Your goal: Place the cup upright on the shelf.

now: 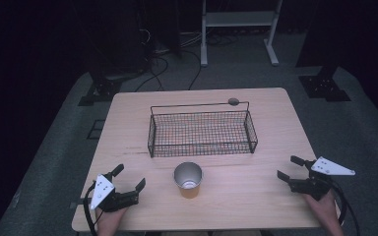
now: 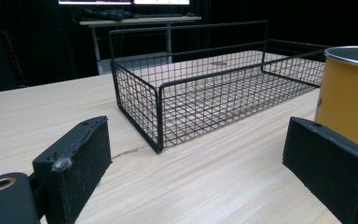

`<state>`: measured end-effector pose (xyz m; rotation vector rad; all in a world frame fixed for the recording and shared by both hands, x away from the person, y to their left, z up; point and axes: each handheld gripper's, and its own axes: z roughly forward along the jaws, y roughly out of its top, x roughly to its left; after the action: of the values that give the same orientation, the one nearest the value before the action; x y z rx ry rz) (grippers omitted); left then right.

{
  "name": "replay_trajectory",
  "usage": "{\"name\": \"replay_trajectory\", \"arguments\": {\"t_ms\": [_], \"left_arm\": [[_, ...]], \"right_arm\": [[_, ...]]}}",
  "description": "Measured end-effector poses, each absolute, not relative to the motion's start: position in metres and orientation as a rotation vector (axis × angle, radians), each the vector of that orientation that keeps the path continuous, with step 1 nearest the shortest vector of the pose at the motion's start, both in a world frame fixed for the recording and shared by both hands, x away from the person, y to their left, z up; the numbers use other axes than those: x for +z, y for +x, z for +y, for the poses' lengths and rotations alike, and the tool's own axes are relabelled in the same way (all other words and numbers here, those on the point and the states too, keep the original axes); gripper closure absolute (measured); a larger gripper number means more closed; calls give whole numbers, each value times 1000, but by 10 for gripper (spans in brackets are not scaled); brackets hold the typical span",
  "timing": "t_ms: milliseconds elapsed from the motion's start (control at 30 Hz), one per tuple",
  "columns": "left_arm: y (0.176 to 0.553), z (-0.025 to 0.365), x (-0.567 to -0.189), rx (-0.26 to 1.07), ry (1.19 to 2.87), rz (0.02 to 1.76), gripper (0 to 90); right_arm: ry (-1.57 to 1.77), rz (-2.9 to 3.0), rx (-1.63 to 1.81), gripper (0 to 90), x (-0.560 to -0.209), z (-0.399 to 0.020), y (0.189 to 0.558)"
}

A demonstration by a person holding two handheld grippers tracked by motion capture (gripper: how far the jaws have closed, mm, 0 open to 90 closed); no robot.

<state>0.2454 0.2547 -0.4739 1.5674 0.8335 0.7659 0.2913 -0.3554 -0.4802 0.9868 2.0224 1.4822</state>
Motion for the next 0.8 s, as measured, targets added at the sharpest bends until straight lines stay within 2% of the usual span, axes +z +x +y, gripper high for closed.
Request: {"name": "replay_trajectory", "arguments": {"t_ms": [800], "left_arm": [[246,241,-470,708,1604,769,27]], "right_arm": [[987,2028,1457,144,-480,-353,291]]}}
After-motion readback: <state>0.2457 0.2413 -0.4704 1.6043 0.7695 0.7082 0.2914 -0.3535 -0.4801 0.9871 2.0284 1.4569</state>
